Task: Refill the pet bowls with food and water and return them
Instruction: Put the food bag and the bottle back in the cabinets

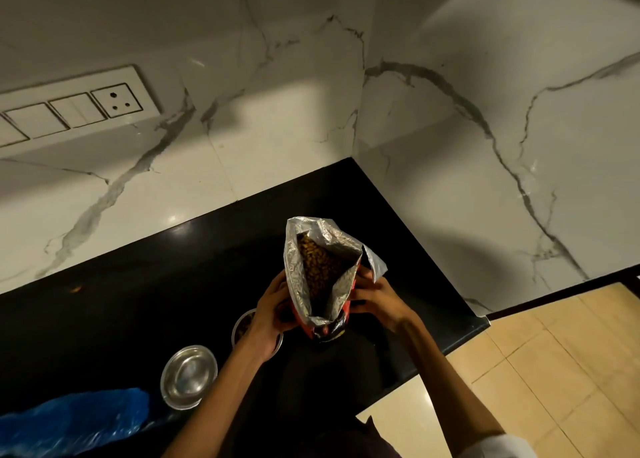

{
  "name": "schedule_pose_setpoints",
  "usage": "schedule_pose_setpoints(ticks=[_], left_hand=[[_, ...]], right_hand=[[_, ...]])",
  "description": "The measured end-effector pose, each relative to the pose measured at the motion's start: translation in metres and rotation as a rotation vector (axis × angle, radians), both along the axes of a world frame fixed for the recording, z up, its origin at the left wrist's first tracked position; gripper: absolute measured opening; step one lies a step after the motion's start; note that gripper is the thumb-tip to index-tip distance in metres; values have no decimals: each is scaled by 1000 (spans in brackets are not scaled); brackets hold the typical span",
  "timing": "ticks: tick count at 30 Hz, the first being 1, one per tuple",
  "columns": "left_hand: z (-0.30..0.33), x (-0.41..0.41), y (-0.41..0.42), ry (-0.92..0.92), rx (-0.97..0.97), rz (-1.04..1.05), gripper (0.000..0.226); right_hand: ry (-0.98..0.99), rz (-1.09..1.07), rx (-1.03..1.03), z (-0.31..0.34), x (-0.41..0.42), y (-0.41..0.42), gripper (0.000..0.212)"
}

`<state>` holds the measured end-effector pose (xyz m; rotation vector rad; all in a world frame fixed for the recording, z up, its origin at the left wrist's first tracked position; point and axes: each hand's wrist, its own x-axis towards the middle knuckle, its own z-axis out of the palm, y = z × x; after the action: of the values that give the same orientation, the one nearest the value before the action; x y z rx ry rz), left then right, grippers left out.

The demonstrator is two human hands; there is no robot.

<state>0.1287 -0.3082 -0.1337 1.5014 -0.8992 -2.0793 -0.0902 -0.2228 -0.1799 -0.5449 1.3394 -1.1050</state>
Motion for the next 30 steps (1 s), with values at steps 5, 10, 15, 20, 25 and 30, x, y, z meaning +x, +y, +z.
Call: schedule_pose_setpoints(ticks=[5,10,15,20,25,30], left_hand=[[15,3,-6,41,-93,-113,81],[36,2,-12,73,-185,-182,80],[66,-3,-16,129,-243,-202,74],[99,-10,-21,167,-291,-223,72],[137,-16,-22,183,-343,-228,51],[188,-25,-21,189,-387,-234,40]], right_hand=[[51,-16,-38,19,-7,-2,57],[72,-55,-77,49,-15,-5,56],[88,-74,-148,90,-18,-6,55],[103,-127,-193,129,-22,-4,59],[118,-150,-269,174,-23,1,54],[180,-189,-316,216,-28,4,56]])
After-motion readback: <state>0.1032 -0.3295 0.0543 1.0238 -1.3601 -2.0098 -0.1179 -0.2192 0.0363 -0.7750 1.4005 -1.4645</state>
